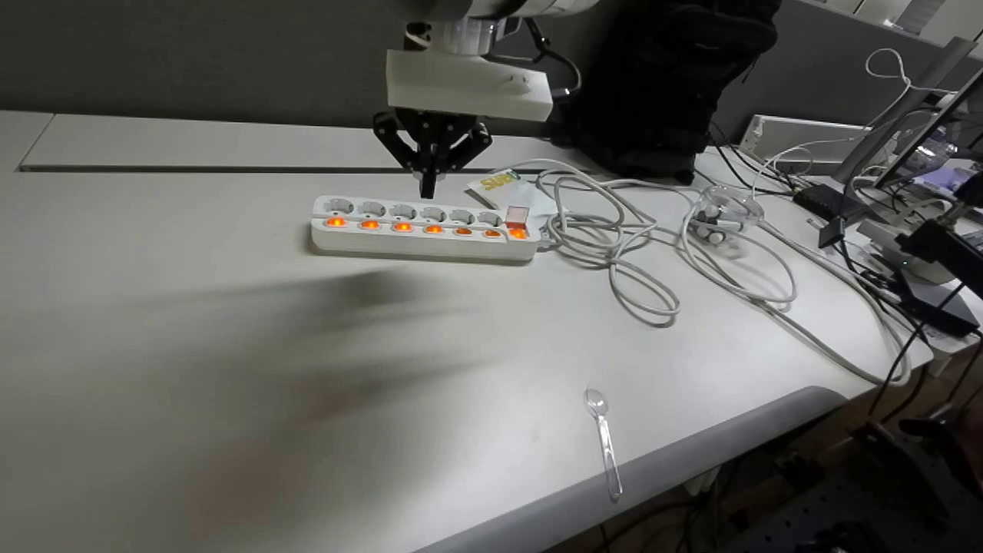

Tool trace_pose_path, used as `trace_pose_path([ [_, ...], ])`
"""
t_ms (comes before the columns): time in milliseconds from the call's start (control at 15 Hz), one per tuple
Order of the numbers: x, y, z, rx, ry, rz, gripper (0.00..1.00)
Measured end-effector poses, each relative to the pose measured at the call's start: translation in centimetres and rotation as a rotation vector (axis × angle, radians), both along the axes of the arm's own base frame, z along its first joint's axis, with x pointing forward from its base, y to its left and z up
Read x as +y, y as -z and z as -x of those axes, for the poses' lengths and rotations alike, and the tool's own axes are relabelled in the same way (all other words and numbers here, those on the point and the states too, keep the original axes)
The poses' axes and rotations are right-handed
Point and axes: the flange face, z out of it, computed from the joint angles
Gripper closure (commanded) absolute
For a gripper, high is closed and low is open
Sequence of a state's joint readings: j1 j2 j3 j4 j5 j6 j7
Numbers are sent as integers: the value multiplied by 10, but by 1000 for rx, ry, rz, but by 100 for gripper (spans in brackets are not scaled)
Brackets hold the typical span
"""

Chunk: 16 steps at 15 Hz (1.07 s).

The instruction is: Switch off the third switch from the left

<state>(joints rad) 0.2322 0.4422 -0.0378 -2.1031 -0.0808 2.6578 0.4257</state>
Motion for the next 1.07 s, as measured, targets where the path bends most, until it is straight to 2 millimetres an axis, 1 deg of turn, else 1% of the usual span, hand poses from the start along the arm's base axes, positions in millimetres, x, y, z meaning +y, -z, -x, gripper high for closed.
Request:
trace_pose_path([
  [267, -3, 14, 1, 20, 12, 13, 100],
  [533, 0, 25, 2, 33, 13, 17, 100],
  [1067, 5, 33, 2, 45, 22, 9, 99],
])
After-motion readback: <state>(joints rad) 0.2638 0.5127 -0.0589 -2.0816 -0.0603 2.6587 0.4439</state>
